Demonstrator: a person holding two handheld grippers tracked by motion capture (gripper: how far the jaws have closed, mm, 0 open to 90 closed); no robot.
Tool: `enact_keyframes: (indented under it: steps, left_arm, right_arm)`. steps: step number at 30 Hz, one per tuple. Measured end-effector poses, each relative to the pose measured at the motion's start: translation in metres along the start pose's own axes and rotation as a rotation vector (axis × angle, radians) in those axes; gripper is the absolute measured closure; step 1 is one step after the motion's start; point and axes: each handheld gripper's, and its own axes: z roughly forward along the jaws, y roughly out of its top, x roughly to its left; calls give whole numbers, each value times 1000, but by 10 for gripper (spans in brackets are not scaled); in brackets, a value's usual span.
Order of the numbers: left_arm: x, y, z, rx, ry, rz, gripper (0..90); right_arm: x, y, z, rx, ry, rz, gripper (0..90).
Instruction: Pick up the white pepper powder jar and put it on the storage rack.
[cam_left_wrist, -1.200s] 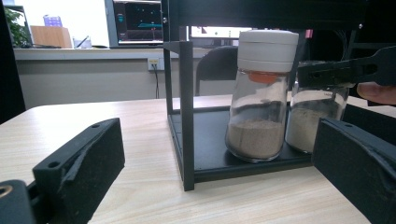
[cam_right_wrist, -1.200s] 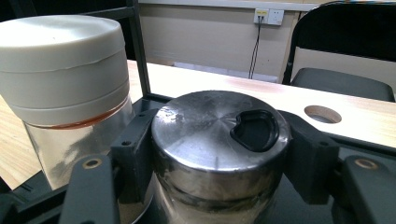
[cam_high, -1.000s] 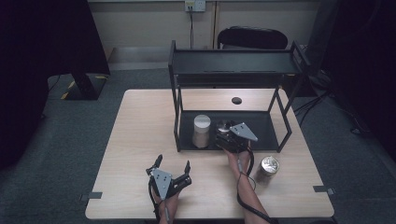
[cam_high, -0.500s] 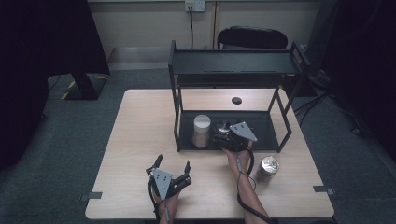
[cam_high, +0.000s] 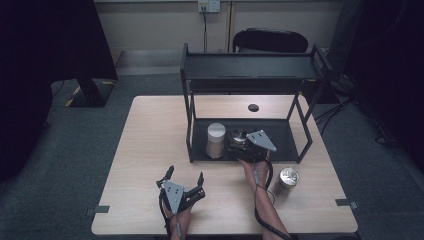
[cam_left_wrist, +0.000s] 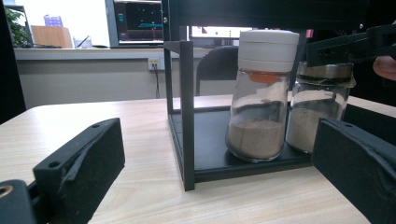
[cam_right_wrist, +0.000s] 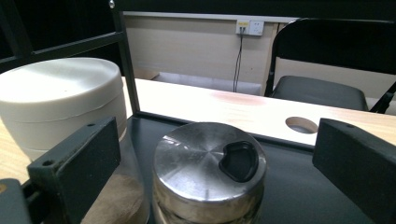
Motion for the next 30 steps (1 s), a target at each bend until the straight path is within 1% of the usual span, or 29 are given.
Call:
enact_keyframes:
  steps: [2,13,16,18,19,21,23,27,30]
  left_arm:
    - [0,0,0,0,0,0,22]
    - [0,0,0,0,0,0,22]
    - [0,0,0,0,0,0,22]
    - [0,0,0,1,1,0,22]
    - [0,0,0,0,1,0,22]
    - [0,0,0,0,1,0,22]
    - [0,0,0,0,1,0,22]
    - [0,0,0,2,2,-1,22]
    - [-1,0,0,2,3,-1,22]
  right_arm:
    - [-1,2,0,5,11,-5,5]
    - [3,4,-7,-36,1,-16,7]
    - [4,7,-10,-50,7,-16,7]
    - [8,11,-13,-67,-1,-48,7]
    - [9,13,-14,-70,-1,-52,7]
    - [10,17,-16,-80,0,-46,8]
    - [10,22,-17,-73,1,-46,9]
    - [11,24,-21,-92,2,-44,11]
    - [13,27,-26,-107,4,-53,14]
